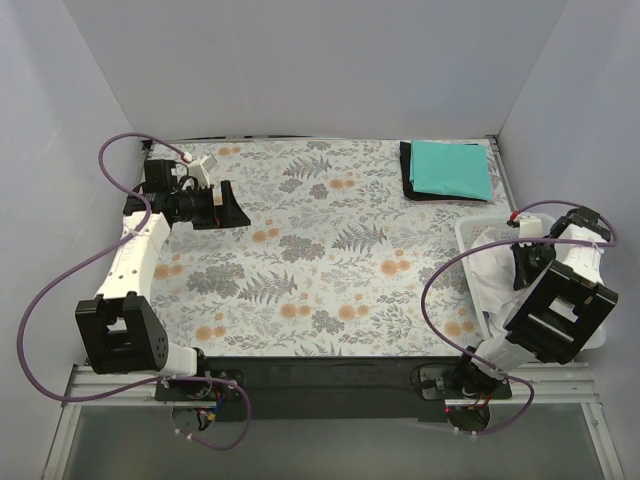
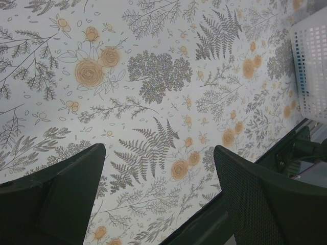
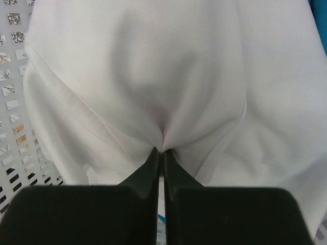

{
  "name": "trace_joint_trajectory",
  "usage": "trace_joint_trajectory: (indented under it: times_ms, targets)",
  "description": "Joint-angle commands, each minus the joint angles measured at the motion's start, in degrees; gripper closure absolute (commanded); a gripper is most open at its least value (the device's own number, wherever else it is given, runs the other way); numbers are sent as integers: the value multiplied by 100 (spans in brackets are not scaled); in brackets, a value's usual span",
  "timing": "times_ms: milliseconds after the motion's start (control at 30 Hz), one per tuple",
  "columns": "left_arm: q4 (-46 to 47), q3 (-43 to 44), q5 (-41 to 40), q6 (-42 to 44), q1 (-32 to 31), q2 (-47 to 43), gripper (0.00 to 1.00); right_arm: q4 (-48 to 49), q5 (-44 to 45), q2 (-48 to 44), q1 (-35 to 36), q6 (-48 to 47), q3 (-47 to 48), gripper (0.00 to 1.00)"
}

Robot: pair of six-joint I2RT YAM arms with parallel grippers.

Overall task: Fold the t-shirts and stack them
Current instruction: Grab the tshirt from the pile

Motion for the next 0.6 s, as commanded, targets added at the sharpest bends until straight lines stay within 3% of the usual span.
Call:
trace_joint_trajectory:
  times_ms: [0, 100, 367, 500, 567]
  targets:
    - [-46, 294, 86, 12, -34, -9, 13, -11, -189, -183, 9, -5, 255, 99]
    - [-55, 330, 104, 3, -34, -44, 13, -213, -600, -587, 9, 73, 746, 99]
    - [-99, 540, 183, -260, -34, 0, 13, -539, -2500, -1125, 166, 784, 3537, 99]
    - [-29, 743, 262, -558, -26, 17, 13, -495, -2668, -712, 1052, 1628, 5040, 99]
    - [-2, 865, 87, -734, -17, 105, 13, -285, -2502, -406, 1817, 2137, 5632, 99]
